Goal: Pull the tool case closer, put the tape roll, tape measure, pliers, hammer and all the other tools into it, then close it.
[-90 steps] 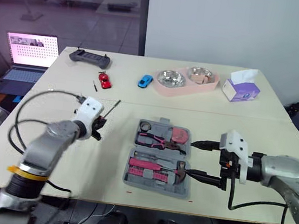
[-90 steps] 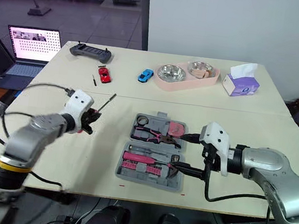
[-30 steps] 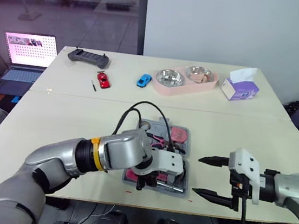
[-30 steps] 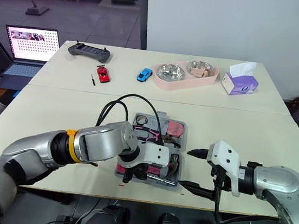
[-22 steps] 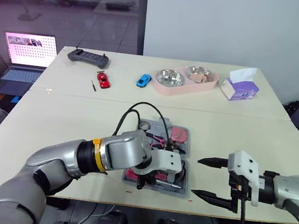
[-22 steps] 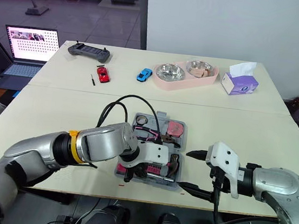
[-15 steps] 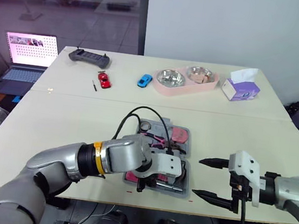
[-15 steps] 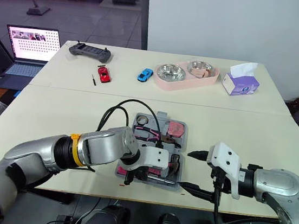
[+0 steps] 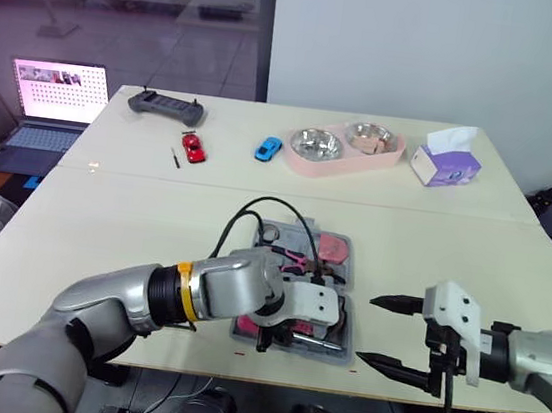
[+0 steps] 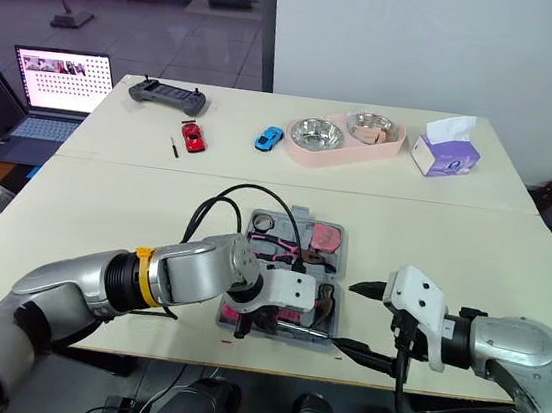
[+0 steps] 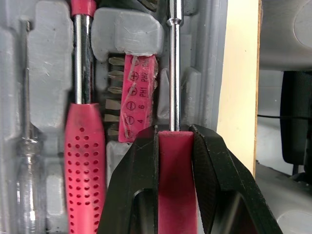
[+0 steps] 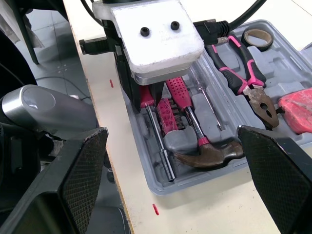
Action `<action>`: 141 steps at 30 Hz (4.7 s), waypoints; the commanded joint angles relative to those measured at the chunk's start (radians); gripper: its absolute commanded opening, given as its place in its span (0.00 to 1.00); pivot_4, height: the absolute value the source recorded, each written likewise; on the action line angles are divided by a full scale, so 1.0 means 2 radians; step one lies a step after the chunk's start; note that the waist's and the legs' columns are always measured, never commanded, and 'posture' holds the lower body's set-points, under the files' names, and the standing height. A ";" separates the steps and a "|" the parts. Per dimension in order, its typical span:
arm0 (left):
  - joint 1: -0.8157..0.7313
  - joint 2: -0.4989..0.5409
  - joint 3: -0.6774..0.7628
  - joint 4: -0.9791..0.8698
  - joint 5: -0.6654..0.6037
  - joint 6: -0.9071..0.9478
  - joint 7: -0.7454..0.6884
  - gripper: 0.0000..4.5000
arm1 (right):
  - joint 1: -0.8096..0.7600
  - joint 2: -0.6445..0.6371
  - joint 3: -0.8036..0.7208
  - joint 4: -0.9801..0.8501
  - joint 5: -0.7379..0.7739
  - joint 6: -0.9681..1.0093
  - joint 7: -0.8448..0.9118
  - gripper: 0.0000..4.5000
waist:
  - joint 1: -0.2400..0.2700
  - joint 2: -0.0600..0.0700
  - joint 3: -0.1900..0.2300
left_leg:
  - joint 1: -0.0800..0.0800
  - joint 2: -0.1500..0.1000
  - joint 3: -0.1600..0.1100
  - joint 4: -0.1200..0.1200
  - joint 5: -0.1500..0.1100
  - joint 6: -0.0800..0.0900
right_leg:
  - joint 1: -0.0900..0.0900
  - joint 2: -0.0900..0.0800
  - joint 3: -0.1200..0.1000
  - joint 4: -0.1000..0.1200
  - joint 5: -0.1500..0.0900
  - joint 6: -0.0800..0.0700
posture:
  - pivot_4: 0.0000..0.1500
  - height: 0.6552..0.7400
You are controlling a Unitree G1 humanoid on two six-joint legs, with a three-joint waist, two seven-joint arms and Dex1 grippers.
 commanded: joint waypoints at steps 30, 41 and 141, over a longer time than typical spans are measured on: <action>0.185 0.135 0.280 0.014 -0.049 -0.330 -0.119 0.43 | -0.023 0.001 0.000 -0.008 0.001 -0.004 -0.016 1.00 | -0.001 0.001 0.000 | 0.002 0.001 0.000 -0.001 0.000 0.000 | 0.000 0.000 0.001 0.000 0.000 -0.001 | 1.00 1.00; 0.353 0.066 0.352 0.043 -0.088 -0.453 -0.135 0.01 | -0.043 0.000 -0.001 0.017 0.001 -0.003 -0.016 1.00 | 0.001 0.001 -0.001 | 0.002 0.002 0.001 -0.001 0.000 0.000 | 0.001 0.000 0.001 -0.001 0.000 -0.002 | 1.00 1.00; 0.380 0.027 0.372 0.165 0.138 -0.482 -0.036 0.00 | -0.294 0.136 0.341 0.252 -0.316 0.021 -0.011 0.01 | -0.015 0.005 -0.006 | 0.004 0.001 0.004 -0.002 -0.001 0.001 | 0.000 0.000 0.002 0.001 0.001 0.000 | 1.00 1.00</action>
